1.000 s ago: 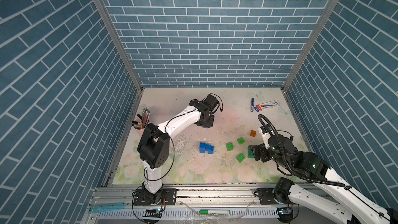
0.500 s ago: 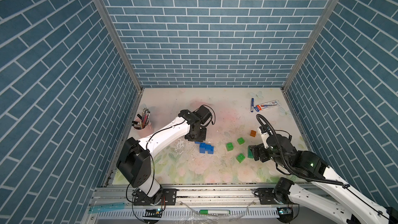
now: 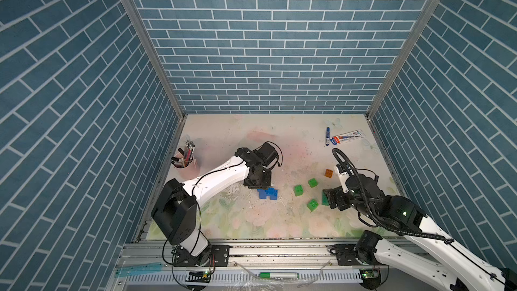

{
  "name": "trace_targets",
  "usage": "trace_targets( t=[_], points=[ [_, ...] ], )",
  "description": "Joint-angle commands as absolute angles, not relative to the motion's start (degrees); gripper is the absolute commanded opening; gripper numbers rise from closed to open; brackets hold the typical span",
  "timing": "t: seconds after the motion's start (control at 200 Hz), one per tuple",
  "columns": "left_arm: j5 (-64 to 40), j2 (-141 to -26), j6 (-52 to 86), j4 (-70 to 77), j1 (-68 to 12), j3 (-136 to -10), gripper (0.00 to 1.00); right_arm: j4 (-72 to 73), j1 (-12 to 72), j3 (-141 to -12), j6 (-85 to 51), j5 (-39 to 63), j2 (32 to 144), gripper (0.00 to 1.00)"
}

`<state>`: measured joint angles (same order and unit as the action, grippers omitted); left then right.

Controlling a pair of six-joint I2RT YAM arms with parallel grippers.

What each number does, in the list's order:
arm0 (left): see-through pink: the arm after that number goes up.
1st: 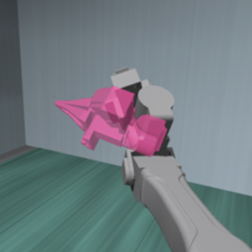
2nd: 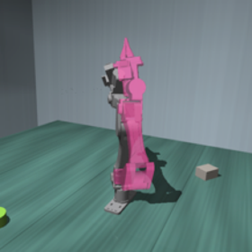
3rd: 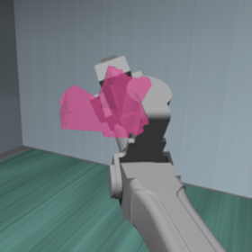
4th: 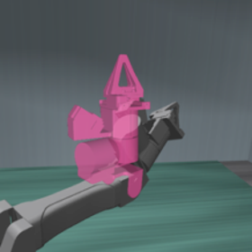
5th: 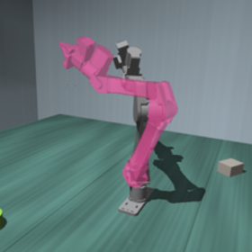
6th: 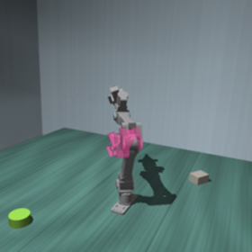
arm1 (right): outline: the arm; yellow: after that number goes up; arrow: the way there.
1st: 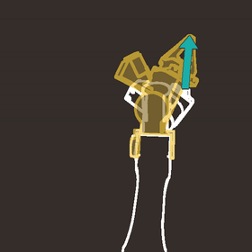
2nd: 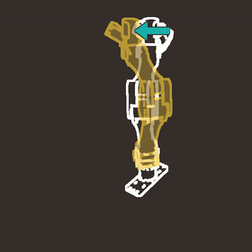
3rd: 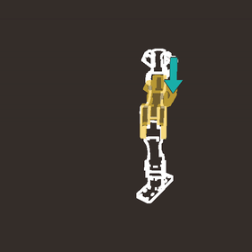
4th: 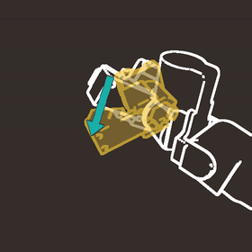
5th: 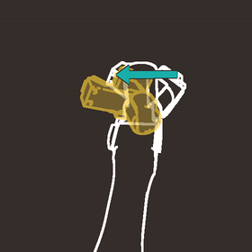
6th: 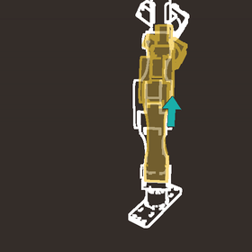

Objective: Assemble the letter h with lego
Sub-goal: Assemble the lego brick with the lego brick.

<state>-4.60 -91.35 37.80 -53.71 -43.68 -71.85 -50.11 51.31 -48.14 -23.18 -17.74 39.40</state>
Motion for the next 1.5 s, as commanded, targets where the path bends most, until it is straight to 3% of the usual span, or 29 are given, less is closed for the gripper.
trace_targets(
  t=[0.0, 1.495],
  points=[
    [-4.6, -92.3, 38.5, -52.6, -44.3, -71.2, 0.0, -49.8, 51.2, -47.5, -24.0, -17.8, 39.6, 0.91],
    [1.9, -94.0, 37.5, -53.1, -47.1, -71.6, 0.0, -49.6, 51.2, -47.4, -24.1, -17.3, 39.7, 0.9]
  ],
)
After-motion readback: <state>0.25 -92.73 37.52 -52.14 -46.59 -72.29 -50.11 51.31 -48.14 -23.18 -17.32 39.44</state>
